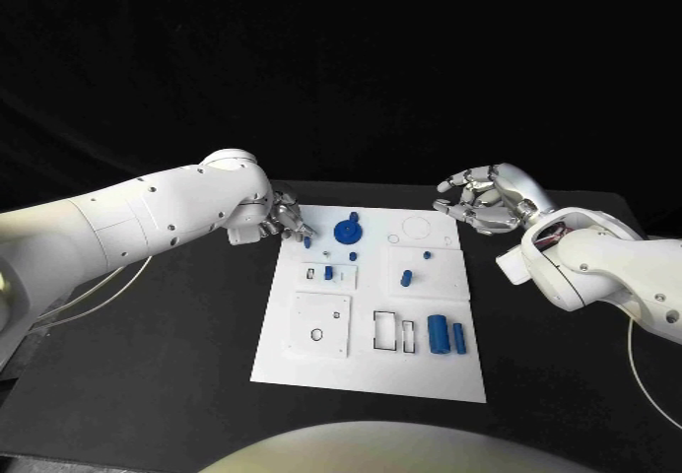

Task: Assemble the parts on the task board

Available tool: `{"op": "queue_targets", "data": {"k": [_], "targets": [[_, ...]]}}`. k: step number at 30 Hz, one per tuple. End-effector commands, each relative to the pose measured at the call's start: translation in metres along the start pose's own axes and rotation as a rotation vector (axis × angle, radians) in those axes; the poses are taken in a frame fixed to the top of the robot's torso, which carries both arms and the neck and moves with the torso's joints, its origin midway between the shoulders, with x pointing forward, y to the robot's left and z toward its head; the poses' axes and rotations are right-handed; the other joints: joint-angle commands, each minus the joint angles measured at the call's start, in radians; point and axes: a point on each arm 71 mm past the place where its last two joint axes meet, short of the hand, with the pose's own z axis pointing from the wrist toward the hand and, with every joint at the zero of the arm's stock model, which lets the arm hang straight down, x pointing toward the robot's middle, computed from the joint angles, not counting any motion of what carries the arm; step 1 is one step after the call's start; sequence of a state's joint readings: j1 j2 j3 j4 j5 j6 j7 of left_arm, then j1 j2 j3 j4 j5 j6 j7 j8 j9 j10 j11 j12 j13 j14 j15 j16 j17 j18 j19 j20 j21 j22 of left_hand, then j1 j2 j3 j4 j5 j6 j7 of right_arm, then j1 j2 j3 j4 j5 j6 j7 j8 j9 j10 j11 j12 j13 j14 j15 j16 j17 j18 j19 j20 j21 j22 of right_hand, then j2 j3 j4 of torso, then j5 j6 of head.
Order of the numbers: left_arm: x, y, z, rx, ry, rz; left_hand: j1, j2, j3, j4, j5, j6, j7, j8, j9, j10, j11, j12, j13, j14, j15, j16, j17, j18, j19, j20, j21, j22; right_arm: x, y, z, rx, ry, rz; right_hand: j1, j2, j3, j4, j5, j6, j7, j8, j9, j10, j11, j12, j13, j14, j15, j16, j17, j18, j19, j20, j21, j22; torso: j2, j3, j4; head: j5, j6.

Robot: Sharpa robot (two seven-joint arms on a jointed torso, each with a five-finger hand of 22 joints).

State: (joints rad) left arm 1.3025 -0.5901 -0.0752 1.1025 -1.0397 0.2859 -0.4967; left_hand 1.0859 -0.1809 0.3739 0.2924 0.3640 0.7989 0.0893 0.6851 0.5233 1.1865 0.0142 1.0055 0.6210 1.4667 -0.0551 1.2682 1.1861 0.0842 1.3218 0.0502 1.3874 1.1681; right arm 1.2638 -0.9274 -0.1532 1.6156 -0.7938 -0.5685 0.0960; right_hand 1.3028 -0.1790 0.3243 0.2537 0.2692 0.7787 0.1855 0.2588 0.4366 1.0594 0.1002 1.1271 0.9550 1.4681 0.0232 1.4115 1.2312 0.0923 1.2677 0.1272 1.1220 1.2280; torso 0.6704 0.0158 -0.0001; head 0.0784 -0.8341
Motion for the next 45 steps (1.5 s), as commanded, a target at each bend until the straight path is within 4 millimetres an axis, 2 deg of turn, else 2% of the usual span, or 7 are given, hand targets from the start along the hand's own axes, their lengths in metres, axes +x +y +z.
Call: {"op": "queue_targets", "data": {"k": [1,16,21,24,28,37,45], "targets": [[0.002,-0.003,0.001,0.013,0.012,-0.006,0.009,0.004,0.006,-0.001,0.005,0.007,0.001,-0.003,-0.001,-0.008,-0.002,-0.001,-0.001,0.006,0.004,-0.005,-0.001,0.002,0.000,0.009,-0.003,0.001,0.002,0.001,0.000,-0.009,0.015,-0.007,-0.004,0.000,-0.002,0.007,0.001,-0.007,-0.002,0.004,0.001,-0.005,-0.001,-0.005,-0.001,-0.005,0.001,-0.007,0.000,0.020,-0.004,0.003,-0.005,-0.001,0.000,-0.0005,-0.0001,0.000,0.000],[0.003,-0.004,0.003,0.015,0.005,-0.020,0.064,0.033,0.024,-0.004,0.005,0.026,-0.008,0.014,0.001,-0.007,-0.010,0.004,-0.003,0.005,-0.002,-0.004,0.000,0.002,0.001,0.005,-0.002,0.004,0.002,0.001,0.000,-0.008,0.016,-0.007,-0.004,0.000,-0.002,0.007,0.001,-0.007,-0.002,0.004,0.001,-0.005,-0.001,-0.005,-0.001,-0.005,0.001,-0.007,0.000,0.020,-0.004,0.003,-0.005,-0.001,-0.001,0.0010,0.0004,-0.002,-0.004],[0.002,-0.004,0.002,0.020,-0.002,-0.041,0.155,0.059,0.076,-0.014,0.006,0.029,-0.021,0.053,0.017,-0.006,-0.020,0.009,-0.005,0.006,-0.011,-0.005,-0.001,0.002,0.002,-0.002,-0.002,0.006,0.002,0.001,0.000,-0.007,0.017,-0.007,-0.002,0.002,-0.003,0.009,0.004,-0.008,-0.002,0.005,0.002,-0.006,-0.001,-0.005,-0.002,-0.005,0.001,-0.007,0.000,0.020,-0.003,0.002,-0.006,-0.002,-0.001,0.0011,-0.0003,-0.002,-0.005],[0.002,-0.004,0.002,0.025,-0.004,-0.062,0.216,0.067,0.140,-0.022,0.005,0.013,-0.028,0.100,0.048,0.000,-0.027,0.015,-0.003,0.006,-0.017,-0.006,-0.001,0.001,0.005,-0.008,-0.001,0.011,0.003,0.000,0.000,-0.006,0.018,-0.007,-0.002,0.002,-0.003,0.009,0.004,-0.008,-0.002,0.005,0.002,-0.006,-0.001,-0.005,-0.002,-0.005,0.001,-0.007,0.000,0.020,-0.003,0.002,-0.006,-0.002,0.000,0.0009,-0.0005,-0.003,-0.005],[0.003,-0.004,0.001,0.033,0.000,-0.088,0.243,0.050,0.242,-0.032,0.000,-0.013,-0.029,0.154,0.088,0.006,-0.029,0.022,-0.002,0.006,-0.018,-0.006,-0.001,0.000,0.008,-0.010,0.002,0.018,0.003,0.000,0.000,-0.006,0.019,-0.007,-0.002,0.002,-0.003,0.009,0.004,-0.008,-0.002,0.005,0.002,-0.006,-0.001,-0.005,-0.002,-0.005,0.001,-0.007,0.000,0.020,-0.003,0.002,-0.006,-0.002,0.000,0.0009,-0.0005,-0.002,-0.005],[0.004,-0.002,-0.002,0.050,0.007,-0.137,0.243,0.036,0.286,-0.043,0.000,-0.020,-0.029,0.170,0.100,0.012,-0.029,0.029,0.004,0.007,-0.018,-0.006,0.000,-0.001,0.009,-0.010,0.004,0.021,0.003,0.000,0.000,-0.005,0.020,-0.007,-0.002,0.002,-0.003,0.009,0.004,-0.008,-0.002,0.005,0.002,-0.006,-0.001,-0.005,-0.002,-0.005,0.001,-0.007,0.000,0.020,-0.003,0.002,-0.006,-0.002,0.000,0.0011,-0.0005,-0.001,-0.006],[0.008,0.007,-0.020,0.086,-0.011,-0.188,0.237,0.023,0.315,-0.052,0.001,-0.018,-0.032,0.182,0.107,0.025,-0.031,0.042,0.019,0.007,-0.020,-0.005,0.001,-0.003,0.017,-0.012,0.010,0.034,0.002,-0.001,-0.001,-0.002,0.017,-0.007,-0.001,0.002,-0.004,0.010,0.006,-0.008,-0.002,0.006,0.002,-0.006,-0.001,-0.005,-0.003,-0.006,0.001,-0.009,-0.002,0.021,-0.005,0.002,-0.010,-0.004,-0.001,0.0018,0.0026,-0.003,-0.009]]}}
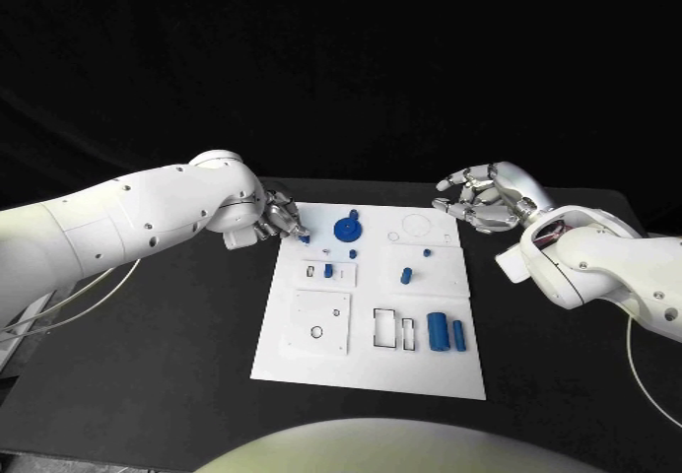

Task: Assemble the parts on the task board

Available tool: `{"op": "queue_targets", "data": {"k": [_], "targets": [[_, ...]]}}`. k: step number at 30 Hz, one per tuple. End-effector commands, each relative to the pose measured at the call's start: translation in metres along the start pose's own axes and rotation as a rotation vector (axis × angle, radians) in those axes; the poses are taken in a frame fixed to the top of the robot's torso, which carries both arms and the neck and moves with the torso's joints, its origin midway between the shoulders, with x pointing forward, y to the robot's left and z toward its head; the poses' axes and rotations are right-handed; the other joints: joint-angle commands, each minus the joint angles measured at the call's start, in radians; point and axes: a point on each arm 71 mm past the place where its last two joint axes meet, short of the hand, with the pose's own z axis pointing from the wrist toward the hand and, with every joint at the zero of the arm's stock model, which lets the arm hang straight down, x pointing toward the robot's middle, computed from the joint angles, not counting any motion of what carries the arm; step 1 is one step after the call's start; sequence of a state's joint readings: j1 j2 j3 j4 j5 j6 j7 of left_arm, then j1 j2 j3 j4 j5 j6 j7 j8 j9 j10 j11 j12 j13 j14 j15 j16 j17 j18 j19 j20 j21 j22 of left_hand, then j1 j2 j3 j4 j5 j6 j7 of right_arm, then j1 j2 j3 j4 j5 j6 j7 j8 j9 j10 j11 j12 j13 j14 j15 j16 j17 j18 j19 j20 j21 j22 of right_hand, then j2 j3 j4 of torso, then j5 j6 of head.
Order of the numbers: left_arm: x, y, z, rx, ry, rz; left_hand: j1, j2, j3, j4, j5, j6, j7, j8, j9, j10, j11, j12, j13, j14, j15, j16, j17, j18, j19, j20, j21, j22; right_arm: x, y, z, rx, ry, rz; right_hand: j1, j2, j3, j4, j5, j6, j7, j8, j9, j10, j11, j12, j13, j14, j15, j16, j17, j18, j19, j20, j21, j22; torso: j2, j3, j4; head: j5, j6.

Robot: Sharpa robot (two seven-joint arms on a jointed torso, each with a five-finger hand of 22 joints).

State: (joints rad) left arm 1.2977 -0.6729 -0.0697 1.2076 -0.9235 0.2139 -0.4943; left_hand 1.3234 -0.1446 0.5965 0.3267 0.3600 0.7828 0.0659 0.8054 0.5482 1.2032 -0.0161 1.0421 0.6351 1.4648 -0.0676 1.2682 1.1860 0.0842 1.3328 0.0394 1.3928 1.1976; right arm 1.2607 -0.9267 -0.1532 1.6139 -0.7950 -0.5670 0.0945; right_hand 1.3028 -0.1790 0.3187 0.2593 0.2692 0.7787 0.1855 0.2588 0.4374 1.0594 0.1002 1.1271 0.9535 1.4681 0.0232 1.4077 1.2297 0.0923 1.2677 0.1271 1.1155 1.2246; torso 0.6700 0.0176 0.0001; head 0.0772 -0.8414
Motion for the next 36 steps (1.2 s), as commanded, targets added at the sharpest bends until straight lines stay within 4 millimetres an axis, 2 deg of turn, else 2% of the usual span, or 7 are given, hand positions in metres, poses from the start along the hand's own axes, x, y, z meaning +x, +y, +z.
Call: {"op": "queue_targets", "data": {"k": [1,7,12,15,25,36], "targets": [[0.003,-0.002,-0.008,0.042,-0.019,-0.060,-0.001,-0.014,0.093,-0.087,0.005,-0.002,-0.008,0.061,0.082,0.008,-0.001,0.006,0.004,0.009,-0.008,-0.005,0.001,-0.003,0.006,-0.001,0.005,0.004,0.001,0.000,-0.001,-0.005,0.014,-0.007,-0.002,0.003,0.001,0.005,0.006,-0.008,-0.002,0.006,0.001,-0.005,-0.001,-0.004,-0.001,-0.006,0.001,-0.004,0.000,0.020,-0.004,0.002,-0.002,0.000,0.000,0.0004,0.0031,-0.002,-0.002],[0.011,0.001,-0.021,0.077,-0.039,-0.050,-0.005,-0.026,0.113,-0.094,0.006,0.001,-0.010,0.067,0.085,0.018,-0.003,0.014,0.014,0.009,-0.009,-0.005,0.001,-0.005,0.013,-0.002,0.010,0.015,0.001,-0.001,-0.001,-0.002,0.014,-0.007,-0.002,0.003,0.001,0.005,0.006,-0.008,-0.002,0.006,0.001,-0.005,-0.001,-0.004,-0.001,-0.006,0.001,-0.004,0.000,0.020,-0.004,0.002,-0.002,0.000,-0.001,-0.0007,0.0033,0.003,-0.003],[0.025,0.003,-0.029,0.110,-0.060,-0.015,-0.010,-0.035,0.126,-0.097,0.006,0.005,-0.012,0.071,0.086,0.028,-0.005,0.023,0.028,0.010,-0.011,-0.005,0.002,-0.008,0.021,-0.003,0.016,0.027,0.001,-0.002,-0.002,0.001,0.015,-0.006,-0.002,0.003,0.001,0.005,0.006,-0.008,-0.002,0.006,0.001,-0.005,-0.001,-0.004,-0.001,-0.006,0.001,-0.004,0.000,0.020,-0.004,0.002,-0.002,0.000,-0.001,-0.0011,0.0022,0.008,-0.005],[0.032,0.002,-0.032,0.131,-0.088,0.024,-0.014,-0.042,0.137,-0.099,0.006,0.009,-0.014,0.073,0.087,0.035,-0.007,0.028,0.035,0.010,-0.012,-0.004,0.002,-0.009,0.027,-0.005,0.021,0.036,0.002,-0.003,-0.002,0.002,0.015,-0.006,-0.002,0.003,0.001,0.005,0.006,-0.008,-0.002,0.006,0.001,-0.005,-0.001,-0.004,-0.001,-0.006,0.001,-0.004,0.000,0.020,-0.004,0.002,-0.002,0.000,-0.002,-0.0021,0.0036,0.010,-0.007],[0.052,0.004,-0.031,0.117,-0.081,0.088,-0.016,-0.048,0.147,-0.101,0.006,0.013,-0.015,0.074,0.087,0.041,-0.008,0.032,0.041,0.010,-0.014,-0.004,0.002,-0.011,0.032,-0.006,0.025,0.044,0.003,-0.004,-0.003,0.005,0.017,-0.005,-0.002,0.003,0.001,0.005,0.006,-0.008,-0.002,0.006,0.001,-0.005,-0.001,-0.004,-0.001,-0.006,0.001,-0.004,0.000,0.020,-0.004,0.002,-0.002,0.000,0.000,-0.0016,-0.0011,0.015,-0.007],[0.059,0.004,-0.028,0.102,-0.059,0.124,-0.020,-0.053,0.159,-0.105,0.006,0.017,-0.017,0.075,0.087,0.049,-0.010,0.039,0.051,0.010,-0.015,-0.004,0.002,-0.013,0.037,-0.007,0.029,0.052,0.003,-0.005,-0.004,0.006,0.018,-0.004,-0.002,0.003,0.001,0.005,0.006,-0.008,-0.002,0.006,0.001,-0.005,-0.001,-0.004,-0.001,-0.006,0.001,-0.004,0.000,0.020,-0.004,0.002,-0.002,0.000,0.001,-0.0007,-0.0002,0.015,-0.010]]}}
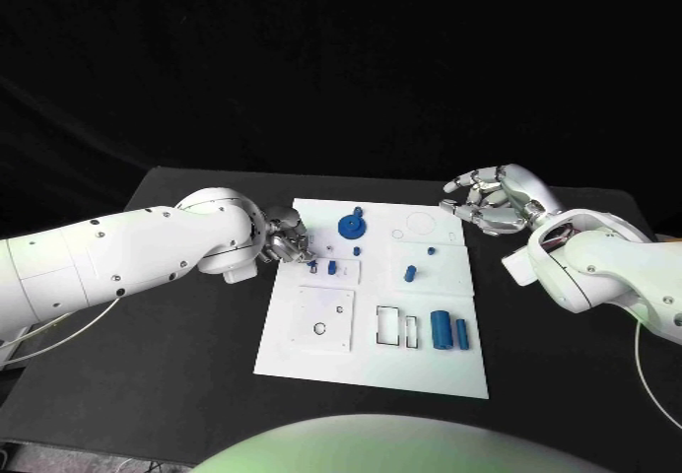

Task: Assemble the parts on the task board

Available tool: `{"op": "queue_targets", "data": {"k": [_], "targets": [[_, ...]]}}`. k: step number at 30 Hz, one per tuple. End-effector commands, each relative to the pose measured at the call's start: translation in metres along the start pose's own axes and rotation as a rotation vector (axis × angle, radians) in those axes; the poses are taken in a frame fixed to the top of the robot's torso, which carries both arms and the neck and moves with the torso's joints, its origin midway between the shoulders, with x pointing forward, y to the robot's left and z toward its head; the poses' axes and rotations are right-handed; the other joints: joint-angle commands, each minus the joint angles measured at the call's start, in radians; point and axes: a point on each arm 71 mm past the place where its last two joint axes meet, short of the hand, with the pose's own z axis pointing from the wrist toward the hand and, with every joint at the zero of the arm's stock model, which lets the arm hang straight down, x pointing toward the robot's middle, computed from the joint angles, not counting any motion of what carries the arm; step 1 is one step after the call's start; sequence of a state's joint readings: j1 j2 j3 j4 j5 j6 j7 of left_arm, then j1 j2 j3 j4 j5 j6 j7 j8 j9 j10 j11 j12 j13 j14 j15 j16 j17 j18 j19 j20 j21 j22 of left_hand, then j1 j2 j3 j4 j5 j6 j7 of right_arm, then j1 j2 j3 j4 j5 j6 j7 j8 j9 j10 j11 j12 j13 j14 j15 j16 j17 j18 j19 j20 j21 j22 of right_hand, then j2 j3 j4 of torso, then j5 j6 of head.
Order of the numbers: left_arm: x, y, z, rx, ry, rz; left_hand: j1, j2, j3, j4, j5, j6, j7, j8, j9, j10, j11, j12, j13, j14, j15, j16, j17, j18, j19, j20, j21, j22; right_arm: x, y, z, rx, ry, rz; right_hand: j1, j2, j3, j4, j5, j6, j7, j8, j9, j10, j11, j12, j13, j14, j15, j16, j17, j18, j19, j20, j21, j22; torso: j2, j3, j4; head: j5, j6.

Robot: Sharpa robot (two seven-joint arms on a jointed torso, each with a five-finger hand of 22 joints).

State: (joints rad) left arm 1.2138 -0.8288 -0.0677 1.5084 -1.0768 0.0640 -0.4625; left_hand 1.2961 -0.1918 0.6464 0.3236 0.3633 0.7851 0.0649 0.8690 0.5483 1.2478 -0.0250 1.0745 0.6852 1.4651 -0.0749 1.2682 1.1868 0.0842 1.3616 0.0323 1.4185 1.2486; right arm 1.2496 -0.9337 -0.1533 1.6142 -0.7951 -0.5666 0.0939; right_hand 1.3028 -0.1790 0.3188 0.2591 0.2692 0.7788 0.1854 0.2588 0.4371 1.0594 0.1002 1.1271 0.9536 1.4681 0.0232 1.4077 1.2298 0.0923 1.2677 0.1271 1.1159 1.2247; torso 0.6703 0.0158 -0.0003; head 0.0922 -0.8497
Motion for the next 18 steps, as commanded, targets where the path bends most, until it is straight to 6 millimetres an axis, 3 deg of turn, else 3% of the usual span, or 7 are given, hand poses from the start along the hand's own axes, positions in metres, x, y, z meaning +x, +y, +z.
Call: {"op": "queue_targets", "data": {"k": [1,18], "targets": [[0.0015,-0.0025,0.0006,-0.004,0.004,0.039,0.007,-0.006,0.109,-0.102,0.003,0.015,-0.016,0.011,0.087,0.004,-0.001,0.007,0.001,0.010,-0.008,-0.004,0.002,-0.013,0.008,0.000,0.003,0.001,0.0017,0.0007,-0.0002,-0.008,0.015,-0.006,-0.002,0.003,0.001,0.006,0.006,-0.008,-0.002,0.006,0.002,-0.005,-0.001,-0.004,-0.001,-0.006,0.001,-0.005,0.000,0.020,-0.004,0.002,-0.003,0.000,0.001,0.0012,0.0002,0.000,-0.003],[0.0062,-0.0057,0.0020,-0.006,0.050,0.070,0.004,-0.013,0.118,-0.106,0.003,0.016,-0.017,0.012,0.087,0.007,-0.002,0.008,0.003,0.010,-0.009,-0.004,0.002,-0.013,0.009,-0.001,0.005,0.003,0.0023,0.0002,-0.0003,-0.007,0.017,-0.006,-0.002,0.005,-0.001,0.010,0.010,-0.008,-0.002,0.008,0.002,-0.006,-0.001,-0.004,-0.003,-0.005,0.001,-0.005,0.001,0.020,-0.003,0.002,-0.005,0.000,-0.001,0.0010,0.0005,0.001,-0.007]]}}
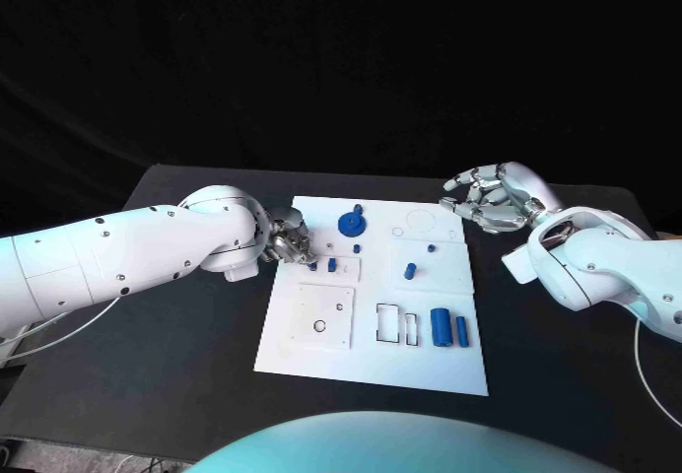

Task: Assemble the parts on the task board

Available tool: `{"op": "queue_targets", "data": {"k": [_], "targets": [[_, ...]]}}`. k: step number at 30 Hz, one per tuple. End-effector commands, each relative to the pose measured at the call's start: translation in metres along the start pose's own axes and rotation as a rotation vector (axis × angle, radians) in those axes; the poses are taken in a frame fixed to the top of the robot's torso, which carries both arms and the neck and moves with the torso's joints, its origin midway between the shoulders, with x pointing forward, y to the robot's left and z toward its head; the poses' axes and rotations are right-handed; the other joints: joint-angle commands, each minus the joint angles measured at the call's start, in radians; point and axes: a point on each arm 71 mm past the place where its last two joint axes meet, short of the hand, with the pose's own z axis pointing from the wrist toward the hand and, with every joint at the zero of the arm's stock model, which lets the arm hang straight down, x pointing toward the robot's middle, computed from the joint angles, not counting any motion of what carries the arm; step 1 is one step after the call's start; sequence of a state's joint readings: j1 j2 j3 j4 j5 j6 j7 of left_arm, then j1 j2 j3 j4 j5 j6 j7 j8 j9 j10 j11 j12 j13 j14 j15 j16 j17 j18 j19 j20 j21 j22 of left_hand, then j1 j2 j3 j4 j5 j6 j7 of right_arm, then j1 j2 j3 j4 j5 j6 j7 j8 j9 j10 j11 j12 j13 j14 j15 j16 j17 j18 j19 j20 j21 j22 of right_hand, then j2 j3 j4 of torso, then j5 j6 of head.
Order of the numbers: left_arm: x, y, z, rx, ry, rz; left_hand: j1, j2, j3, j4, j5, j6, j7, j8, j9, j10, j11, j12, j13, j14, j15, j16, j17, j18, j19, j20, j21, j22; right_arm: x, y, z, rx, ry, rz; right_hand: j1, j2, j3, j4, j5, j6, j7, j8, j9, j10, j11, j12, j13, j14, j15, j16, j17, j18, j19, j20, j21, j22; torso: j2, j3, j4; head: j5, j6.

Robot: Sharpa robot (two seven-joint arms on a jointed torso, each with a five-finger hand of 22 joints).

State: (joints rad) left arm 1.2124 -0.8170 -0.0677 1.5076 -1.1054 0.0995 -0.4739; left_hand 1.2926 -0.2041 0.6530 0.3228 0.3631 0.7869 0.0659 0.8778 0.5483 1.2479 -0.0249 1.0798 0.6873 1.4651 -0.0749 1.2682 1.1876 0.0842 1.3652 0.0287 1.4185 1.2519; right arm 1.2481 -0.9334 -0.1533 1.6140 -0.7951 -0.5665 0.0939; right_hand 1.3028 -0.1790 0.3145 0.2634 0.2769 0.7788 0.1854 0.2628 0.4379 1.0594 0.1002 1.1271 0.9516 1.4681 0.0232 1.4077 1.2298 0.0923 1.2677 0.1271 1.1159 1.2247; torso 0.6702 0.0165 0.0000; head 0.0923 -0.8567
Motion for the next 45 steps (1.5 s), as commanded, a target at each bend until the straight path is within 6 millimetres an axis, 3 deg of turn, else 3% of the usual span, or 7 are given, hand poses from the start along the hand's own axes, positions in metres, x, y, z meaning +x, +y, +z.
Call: {"op": "queue_targets", "data": {"k": [1,4,45], "targets": [[0.0025,-0.0016,0.0004,-0.001,0.027,0.026,0.007,-0.001,0.111,-0.105,0.003,0.014,-0.018,0.003,0.087,0.007,-0.002,0.003,0.001,0.010,-0.009,-0.004,0.001,-0.013,0.006,0.002,0.005,0.000,0.0018,0.0006,-0.0001,-0.008,0.016,-0.006,-0.002,0.005,0.003,0.006,0.003,-0.008,-0.002,0.004,0.001,-0.006,-0.001,-0.004,-0.001,-0.005,0.001,-0.005,0.001,0.020,-0.003,0.002,-0.005,-0.001,0.000,0.0005,0.0002,0.001,0.000],[0.0025,-0.0016,0.0008,-0.003,0.029,0.027,0.007,-0.001,0.111,-0.105,0.003,0.014,-0.018,0.003,0.087,0.007,-0.002,0.003,0.001,0.010,-0.009,-0.004,0.001,-0.013,0.006,0.002,0.005,0.000,0.0019,0.0006,-0.0001,-0.008,0.017,-0.006,-0.002,0.005,0.003,0.006,0.003,-0.008,-0.002,0.004,0.001,-0.006,-0.001,-0.004,-0.001,-0.005,0.001,-0.005,0.001,0.020,-0.003,0.002,-0.005,-0.001,0.000,0.0003,0.0003,0.007,0.000],[0.0086,-0.0046,0.0078,-0.009,0.081,0.039,-0.015,-0.012,0.123,-0.103,0.001,0.022,-0.020,0.007,0.088,0.011,-0.003,0.003,0.001,0.010,-0.009,-0.005,0.001,-0.013,0.005,0.001,0.005,-0.001,0.0013,-0.0004,-0.0008,-0.006,0.016,-0.005,-0.002,0.005,0.003,0.006,0.003,-0.008,-0.002,0.004,0.001,-0.006,-0.001,-0.004,-0.001,-0.005,0.001,-0.005,0.001,0.020,-0.003,0.002,-0.005,-0.001,0.000,0.0007,-0.0011,0.000,-0.011]]}}
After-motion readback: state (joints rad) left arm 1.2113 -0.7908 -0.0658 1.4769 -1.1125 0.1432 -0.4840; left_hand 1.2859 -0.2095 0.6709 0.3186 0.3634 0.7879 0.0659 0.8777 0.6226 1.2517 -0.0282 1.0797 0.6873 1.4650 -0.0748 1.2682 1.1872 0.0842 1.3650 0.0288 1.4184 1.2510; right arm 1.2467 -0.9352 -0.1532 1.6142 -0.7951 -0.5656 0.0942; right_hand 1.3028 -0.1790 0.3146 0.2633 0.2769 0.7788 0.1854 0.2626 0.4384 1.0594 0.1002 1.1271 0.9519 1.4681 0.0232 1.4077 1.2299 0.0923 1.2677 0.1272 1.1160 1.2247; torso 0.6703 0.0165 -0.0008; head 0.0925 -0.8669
